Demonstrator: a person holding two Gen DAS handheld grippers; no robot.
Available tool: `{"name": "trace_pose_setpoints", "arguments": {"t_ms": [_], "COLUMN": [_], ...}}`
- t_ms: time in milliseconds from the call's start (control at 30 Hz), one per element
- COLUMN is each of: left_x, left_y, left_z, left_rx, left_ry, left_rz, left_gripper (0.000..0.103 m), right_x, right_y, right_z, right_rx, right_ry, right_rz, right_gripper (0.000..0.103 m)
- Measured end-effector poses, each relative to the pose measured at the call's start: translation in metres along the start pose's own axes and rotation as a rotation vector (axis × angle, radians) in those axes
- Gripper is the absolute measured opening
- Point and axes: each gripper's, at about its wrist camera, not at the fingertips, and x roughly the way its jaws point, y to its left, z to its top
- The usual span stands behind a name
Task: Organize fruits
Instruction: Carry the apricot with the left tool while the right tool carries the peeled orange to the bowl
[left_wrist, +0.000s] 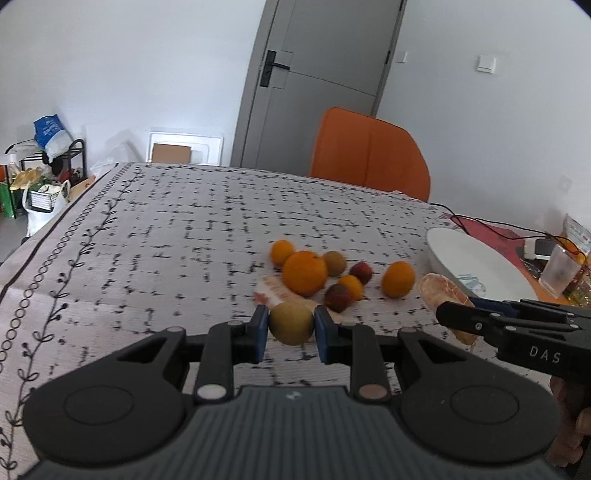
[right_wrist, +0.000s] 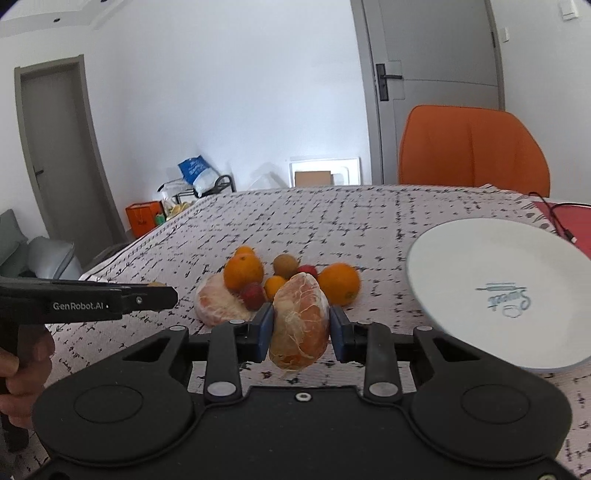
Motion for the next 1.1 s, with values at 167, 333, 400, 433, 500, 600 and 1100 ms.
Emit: {"name": "trace_pose_setpoints", "arguments": {"t_ms": [167, 333, 400, 433, 500, 600, 1100], "left_x": [0.003, 0.006, 0.007, 0.008, 0.01, 0.013, 0.036], "left_y": [-0.014, -0.031, -0.039, -0.043, -0.05, -0.06, -0.105], "left_z": [0.004, 0.008, 0.009, 0.01, 0.011, 0.012, 0.021], "left_rx": [0.008, 0.03, 0.042, 0.05, 0.061, 0.079, 0.149], "left_ry": [-0.002, -0.008, -0.01, -0.011, -0.012, -0.013, -0.003], "left_rz": [-0.02, -0.058, -0.07, -0.077, -0.086, -0.095, -0.136], "left_gripper": [0.025, 0.025, 0.025, 0.025, 0.025, 0.025, 0.025], "right_x": [-0.012, -0.023, -0.026, -0.027, -0.03, -0.033, -0.046], "right_y": [-0.011, -0.023, -0.028, -0.03, -0.035, -0.043, -0.083], "right_z": [0.002, 0.003, 0.003, 0.003, 0.001, 0.001, -0.006], "right_rx": [0.014, 0.033, 0.04, 0.043, 0.05, 0.066, 0.131], "right_ry": [-0.03, -0.058, -0.066, -0.069, -0.075, -0.083, -0.11], "right_rz": [-0.013, -0.03, -0.036, -0.04, -0.048, -0.058, -0.123], "right_gripper": [0.03, 0.031, 0.03, 0.03, 0.03, 0.03, 0.03]}}
